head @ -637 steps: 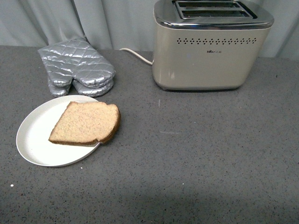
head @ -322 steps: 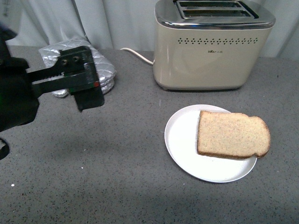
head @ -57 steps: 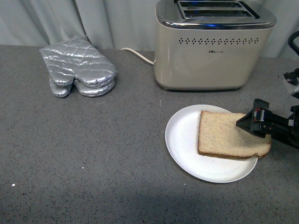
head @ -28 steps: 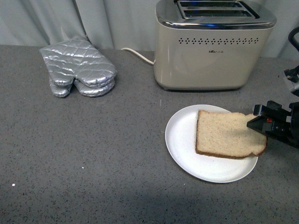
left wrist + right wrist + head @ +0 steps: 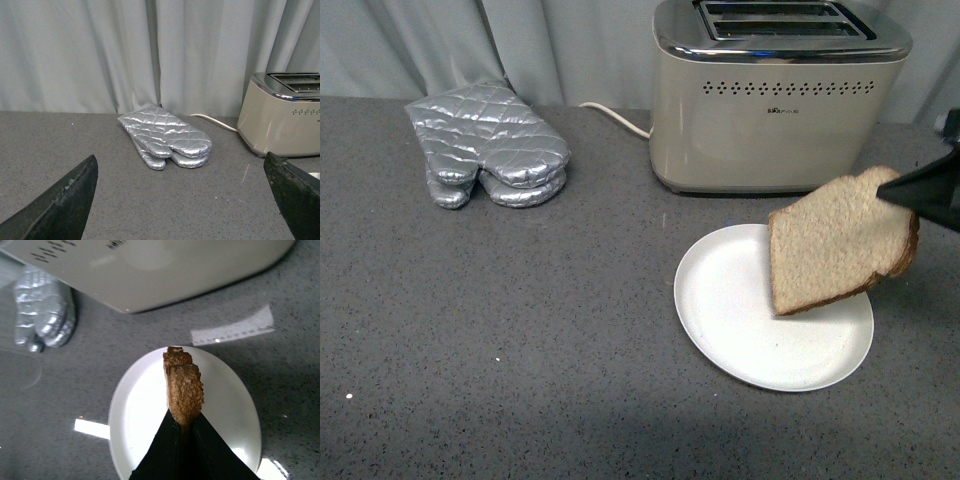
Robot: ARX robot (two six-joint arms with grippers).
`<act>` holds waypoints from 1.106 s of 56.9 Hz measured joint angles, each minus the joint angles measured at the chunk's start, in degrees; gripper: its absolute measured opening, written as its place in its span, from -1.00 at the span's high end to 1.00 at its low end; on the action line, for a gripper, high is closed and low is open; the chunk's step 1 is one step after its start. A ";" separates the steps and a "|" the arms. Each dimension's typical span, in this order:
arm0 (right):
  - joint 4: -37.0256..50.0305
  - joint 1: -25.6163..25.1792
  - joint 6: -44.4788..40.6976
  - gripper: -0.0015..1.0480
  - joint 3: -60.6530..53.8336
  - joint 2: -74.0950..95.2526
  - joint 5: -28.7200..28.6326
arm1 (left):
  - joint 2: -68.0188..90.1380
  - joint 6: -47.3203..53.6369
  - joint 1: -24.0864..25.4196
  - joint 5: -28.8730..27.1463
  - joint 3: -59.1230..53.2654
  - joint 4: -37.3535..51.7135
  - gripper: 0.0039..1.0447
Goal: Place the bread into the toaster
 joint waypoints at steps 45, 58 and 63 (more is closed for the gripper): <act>-26.25 16.94 36.65 0.97 23.85 -17.25 46.64 | 0.00 0.00 0.00 0.00 0.00 0.00 -0.88; -30.95 23.98 50.99 0.97 36.35 -4.94 56.70 | 0.00 0.00 0.00 0.00 0.00 0.00 -0.88; -32.83 24.83 55.63 0.97 38.29 -2.14 57.40 | 0.00 -0.02 0.00 0.02 0.00 0.00 -0.88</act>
